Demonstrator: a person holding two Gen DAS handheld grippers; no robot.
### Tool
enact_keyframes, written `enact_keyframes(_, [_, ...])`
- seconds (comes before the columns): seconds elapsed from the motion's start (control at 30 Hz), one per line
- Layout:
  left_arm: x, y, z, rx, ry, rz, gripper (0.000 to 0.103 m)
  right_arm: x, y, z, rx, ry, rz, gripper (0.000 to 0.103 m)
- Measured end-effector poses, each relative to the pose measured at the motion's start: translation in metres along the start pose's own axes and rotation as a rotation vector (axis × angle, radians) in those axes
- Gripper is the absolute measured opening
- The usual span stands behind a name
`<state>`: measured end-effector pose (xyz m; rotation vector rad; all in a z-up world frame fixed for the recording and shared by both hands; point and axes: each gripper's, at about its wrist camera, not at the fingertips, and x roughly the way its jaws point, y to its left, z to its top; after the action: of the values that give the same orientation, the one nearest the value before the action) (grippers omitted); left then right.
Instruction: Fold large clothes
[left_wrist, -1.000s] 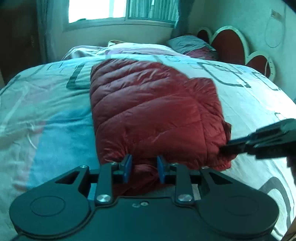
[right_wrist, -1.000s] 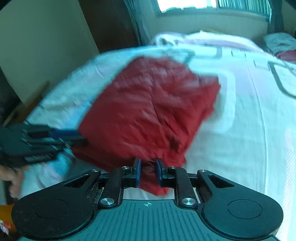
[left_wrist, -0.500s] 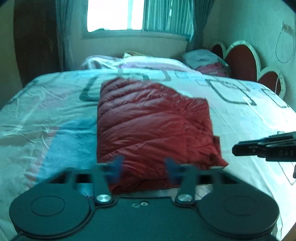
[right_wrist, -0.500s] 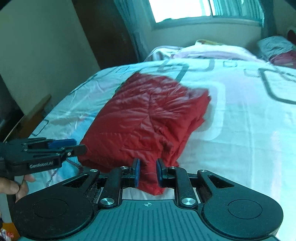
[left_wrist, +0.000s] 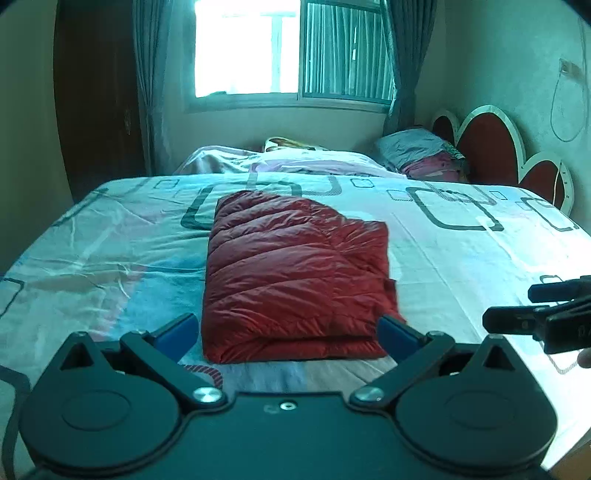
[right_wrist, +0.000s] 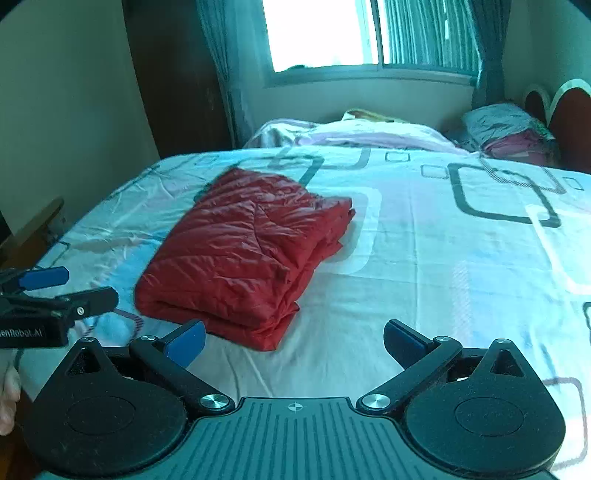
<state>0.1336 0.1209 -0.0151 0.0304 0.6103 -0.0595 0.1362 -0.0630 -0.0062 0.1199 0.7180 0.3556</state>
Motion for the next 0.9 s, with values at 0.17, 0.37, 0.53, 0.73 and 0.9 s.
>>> enact_keyframes(0.17, [-0.036,-0.011,-0.007,-0.007,-0.025,-0.019,0.103,-0.045,0.007,-0.011,-0.009,-0.016,-0.012,0.102])
enact_keyframes(0.37, [-0.074,-0.027,-0.024,-0.015,-0.041,-0.029,0.103,-0.097,0.018,-0.036,-0.022,-0.061,-0.062,0.102])
enact_keyframes(0.53, [-0.105,-0.037,-0.042,-0.039,-0.046,-0.044,0.103,-0.133,0.022,-0.059,0.003,-0.101,-0.076,0.102])
enact_keyframes(0.73, [-0.121,-0.042,-0.048,-0.033,-0.067,-0.051,0.103,-0.152,0.025,-0.073,0.008,-0.112,-0.087,0.102])
enact_keyframes(0.9, [-0.13,-0.044,-0.049,-0.03,-0.086,-0.052,0.103,-0.164,0.028,-0.076,0.003,-0.128,-0.082,0.102])
